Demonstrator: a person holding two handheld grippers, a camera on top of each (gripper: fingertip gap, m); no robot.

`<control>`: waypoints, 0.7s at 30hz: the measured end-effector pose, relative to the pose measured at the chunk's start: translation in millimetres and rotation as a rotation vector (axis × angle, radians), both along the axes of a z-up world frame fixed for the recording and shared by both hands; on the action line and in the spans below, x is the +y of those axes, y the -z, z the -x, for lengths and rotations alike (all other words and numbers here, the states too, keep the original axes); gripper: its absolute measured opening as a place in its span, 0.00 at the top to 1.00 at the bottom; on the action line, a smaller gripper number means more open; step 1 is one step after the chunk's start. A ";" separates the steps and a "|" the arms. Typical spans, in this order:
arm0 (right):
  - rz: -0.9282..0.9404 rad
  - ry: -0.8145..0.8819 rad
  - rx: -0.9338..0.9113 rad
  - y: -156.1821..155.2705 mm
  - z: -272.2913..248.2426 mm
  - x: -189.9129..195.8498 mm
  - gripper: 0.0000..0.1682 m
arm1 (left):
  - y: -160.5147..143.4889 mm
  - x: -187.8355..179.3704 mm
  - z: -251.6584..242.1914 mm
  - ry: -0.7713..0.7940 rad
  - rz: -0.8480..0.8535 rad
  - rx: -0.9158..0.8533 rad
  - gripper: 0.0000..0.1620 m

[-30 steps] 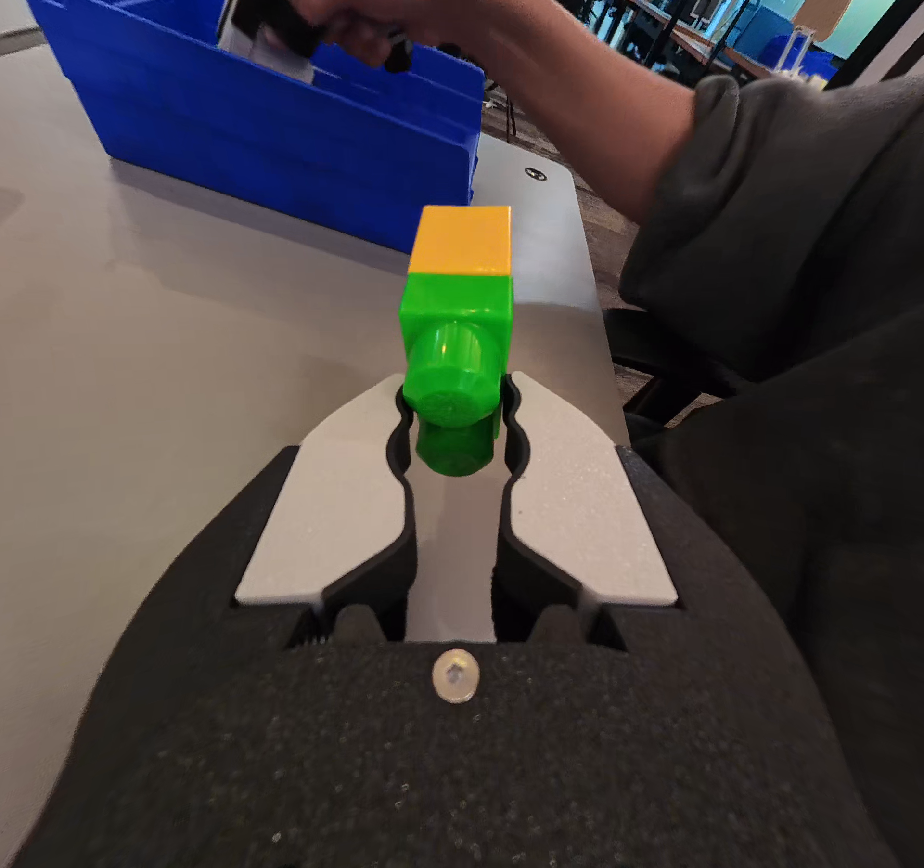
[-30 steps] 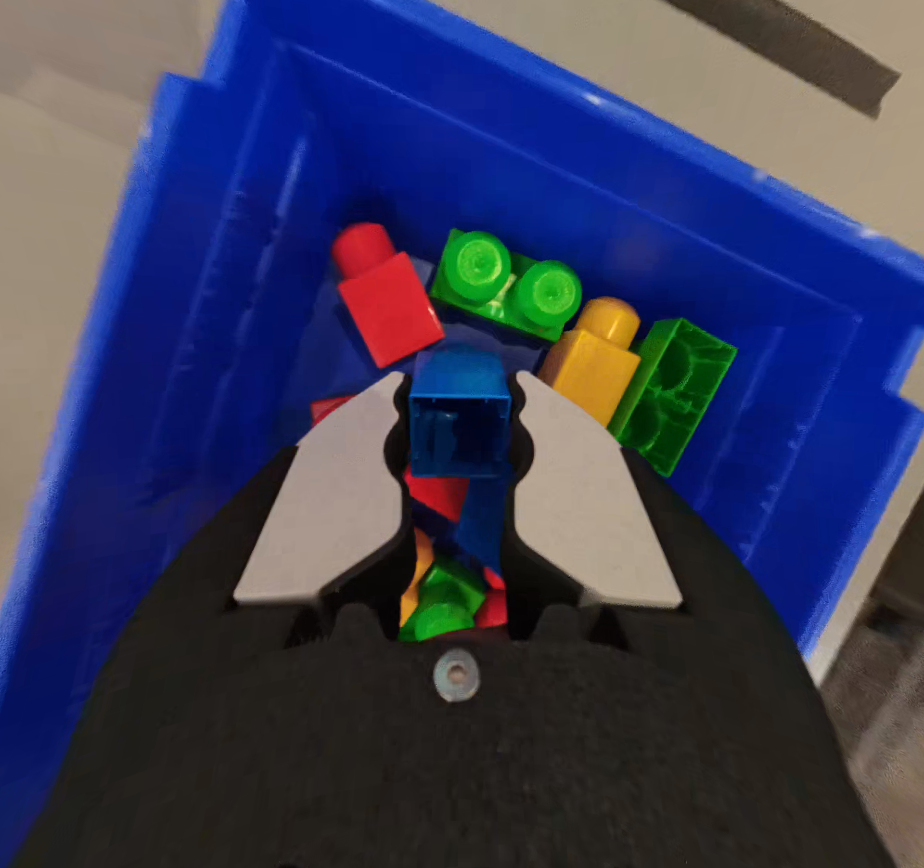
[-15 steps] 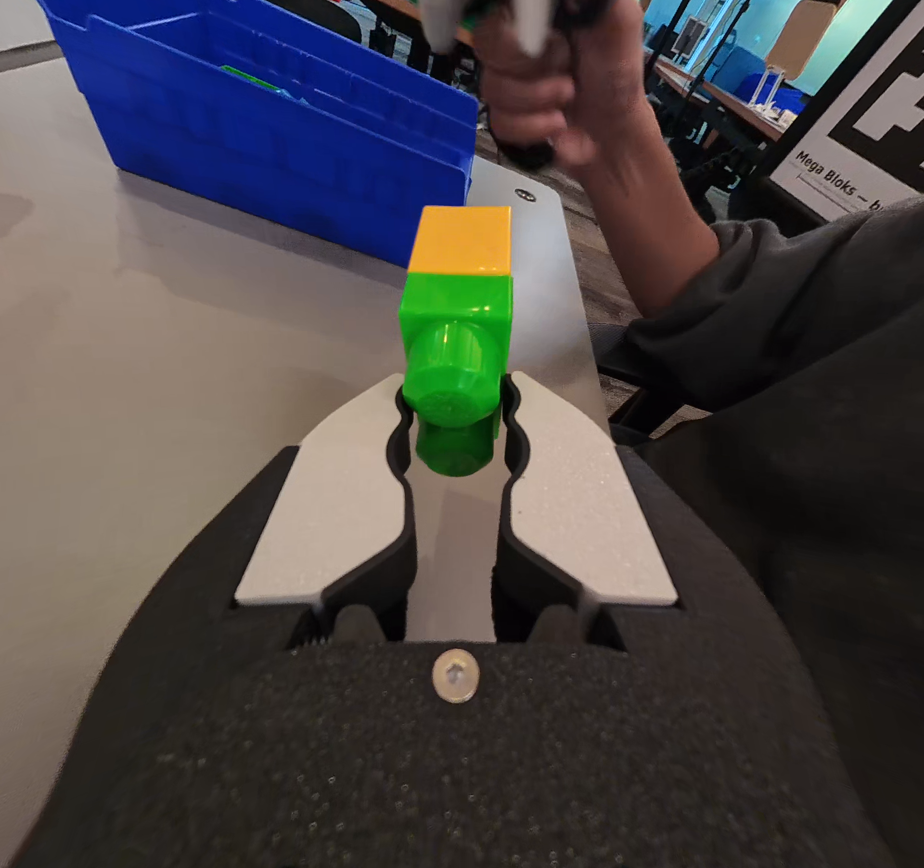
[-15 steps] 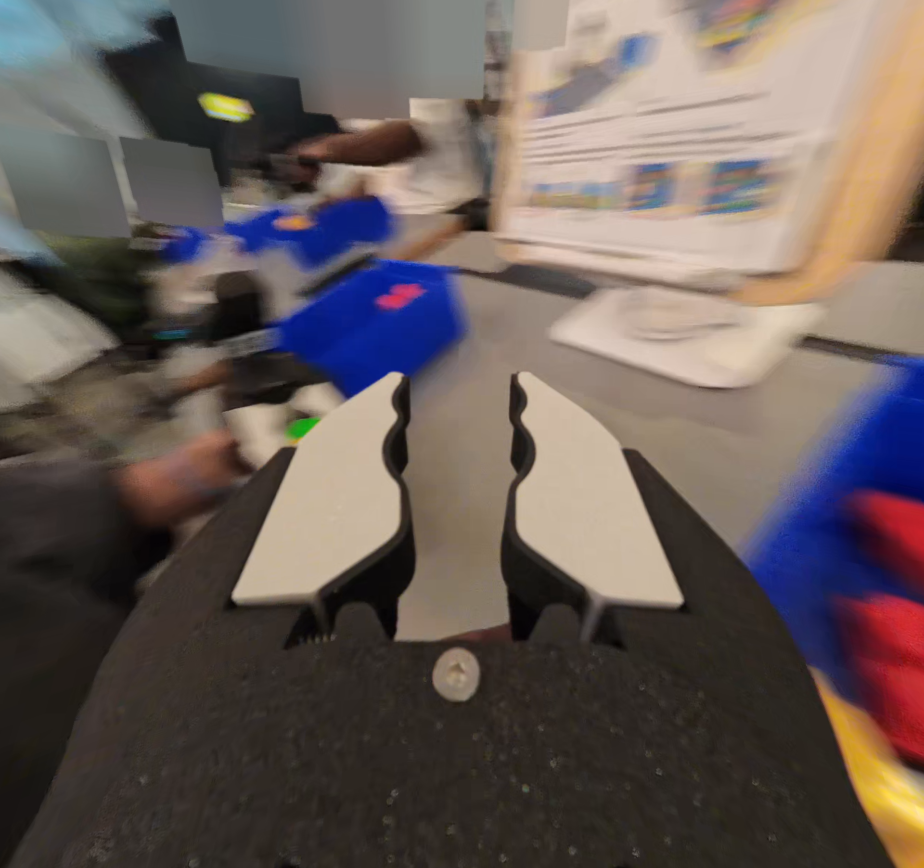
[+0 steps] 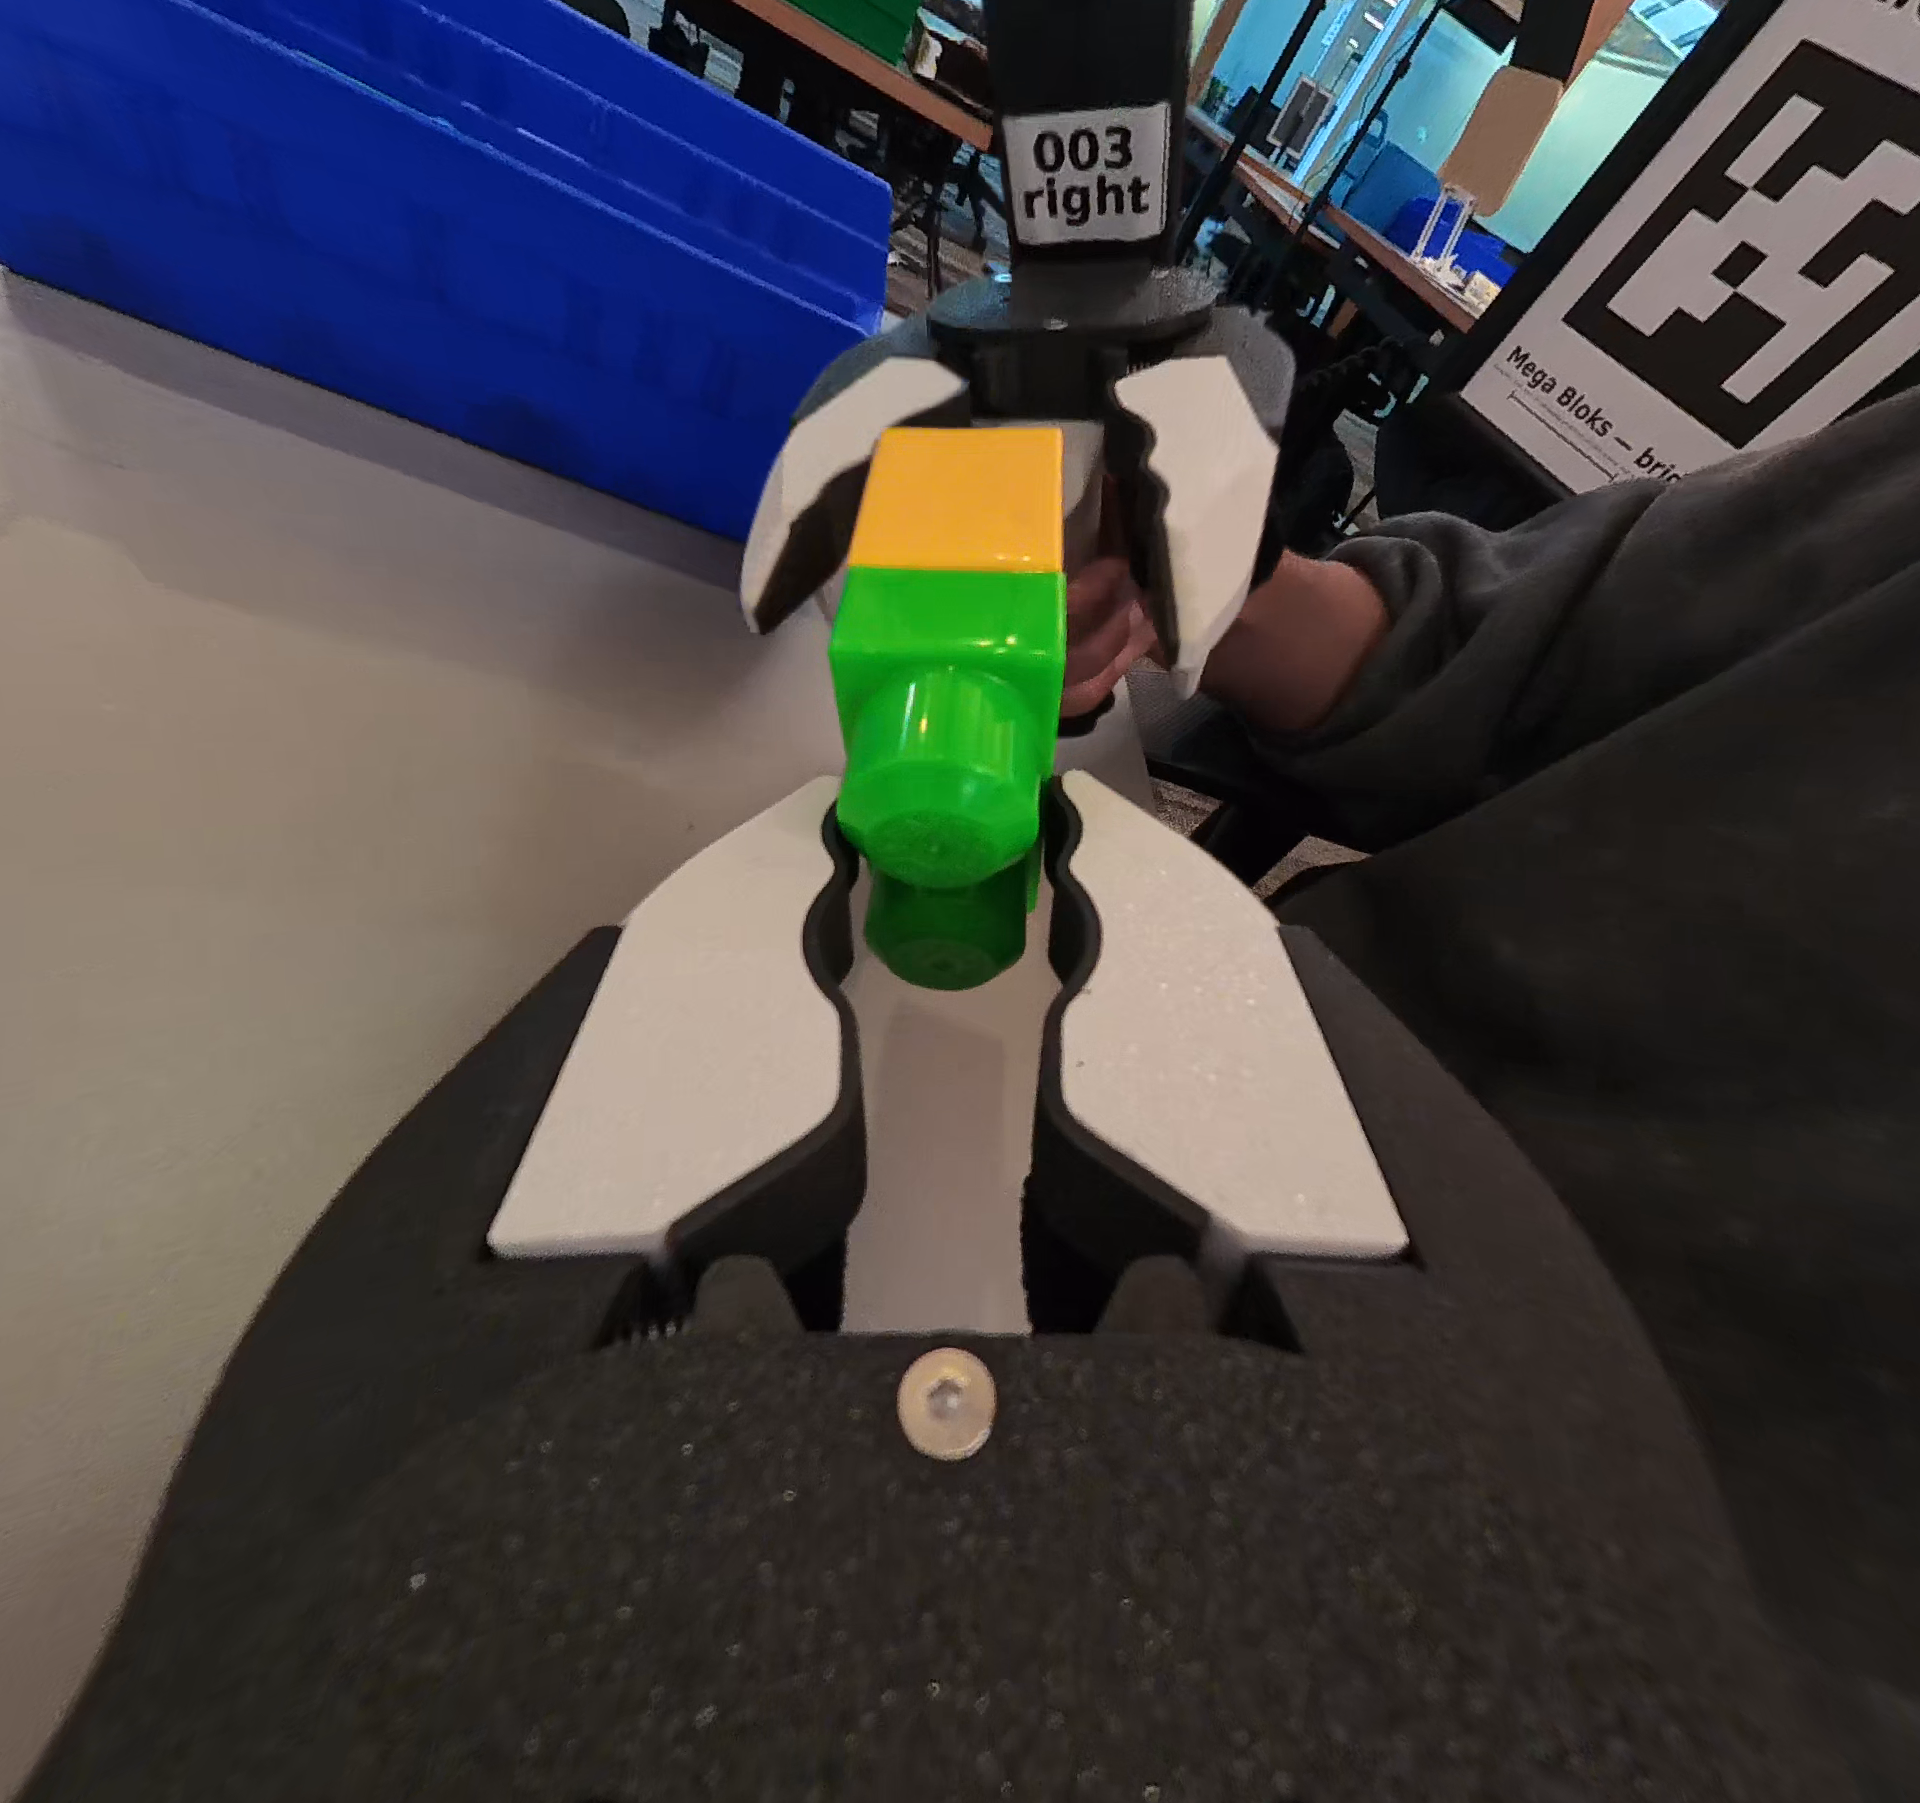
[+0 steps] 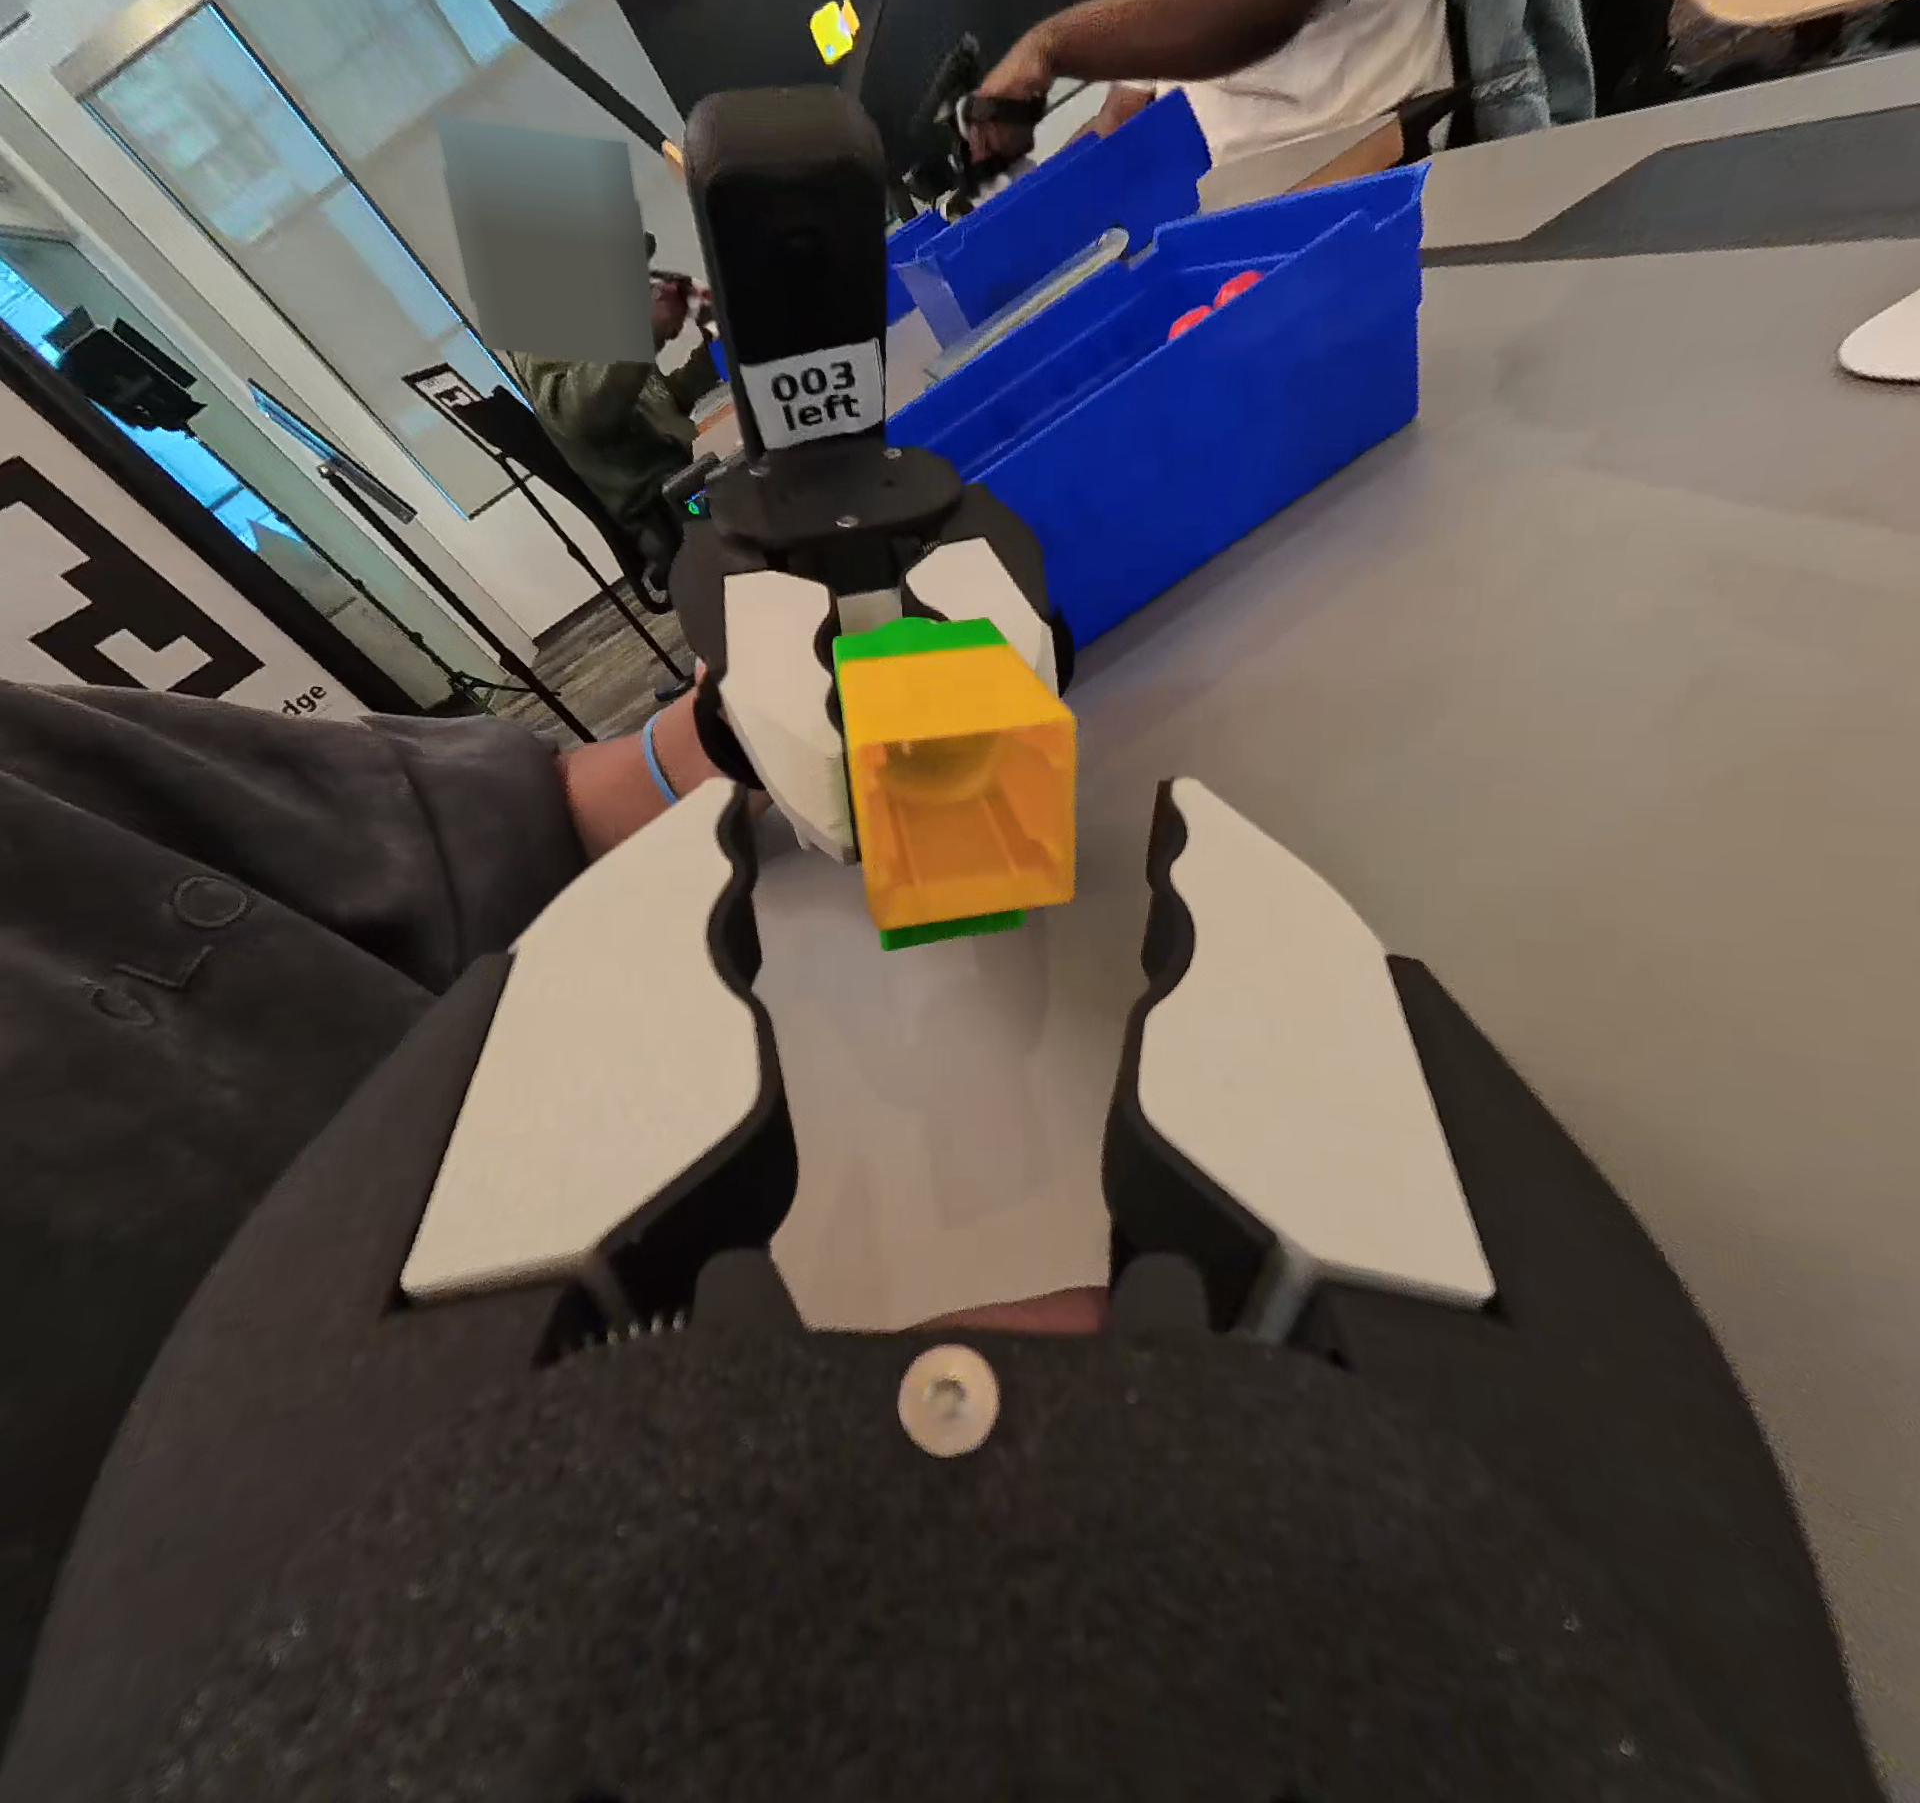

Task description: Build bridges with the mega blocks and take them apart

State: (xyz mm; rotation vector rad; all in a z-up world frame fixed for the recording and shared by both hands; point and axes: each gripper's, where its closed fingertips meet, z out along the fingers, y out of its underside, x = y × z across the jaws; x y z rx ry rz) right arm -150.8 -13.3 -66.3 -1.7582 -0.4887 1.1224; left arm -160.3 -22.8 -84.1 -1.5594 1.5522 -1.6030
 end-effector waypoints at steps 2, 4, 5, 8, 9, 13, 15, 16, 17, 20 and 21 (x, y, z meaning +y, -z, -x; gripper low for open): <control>-0.004 0.000 0.021 0.5 2.3 0.7 0.62 | 1.4 -0.1 0.4 0.004 0.000 0.007 0.79; -0.023 0.002 0.048 -3.5 1.2 0.7 0.73 | 3.5 -0.5 -0.1 0.007 -0.003 0.015 0.79; -0.023 -0.001 0.026 -1.4 -0.2 0.9 0.78 | 2.6 -1.4 -0.3 0.012 0.002 0.011 0.79; -0.076 0.003 0.039 -8.5 -3.8 -0.7 0.78 | -5.3 -1.3 -3.4 -0.003 0.006 -0.035 0.79; -0.096 0.004 0.038 -10.9 -5.1 -1.3 0.78 | -8.1 -1.2 -4.4 -0.010 0.000 -0.053 0.79; -0.163 0.023 0.078 -27.7 -22.2 -3.5 0.78 | -27.2 5.6 -1.8 -0.046 0.079 -0.149 0.80; -0.165 0.054 0.110 -37.0 -44.3 -1.8 0.78 | -43.5 23.9 9.2 -0.093 0.149 -0.231 0.80; -0.171 0.083 0.098 -40.7 -58.0 -0.3 0.78 | -49.3 32.4 15.8 -0.102 0.180 -0.258 0.80; -0.186 0.112 0.063 -45.5 -72.5 0.1 0.79 | -51.2 40.3 21.2 -0.114 0.195 -0.264 0.80; -0.239 0.231 -0.038 -71.3 -121.8 -3.2 0.78 | -49.0 55.6 28.2 -0.186 0.139 -0.250 0.79; -0.242 0.274 -0.077 -77.3 -136.4 -4.8 0.78 | -47.4 55.3 27.6 -0.194 0.109 -0.239 0.79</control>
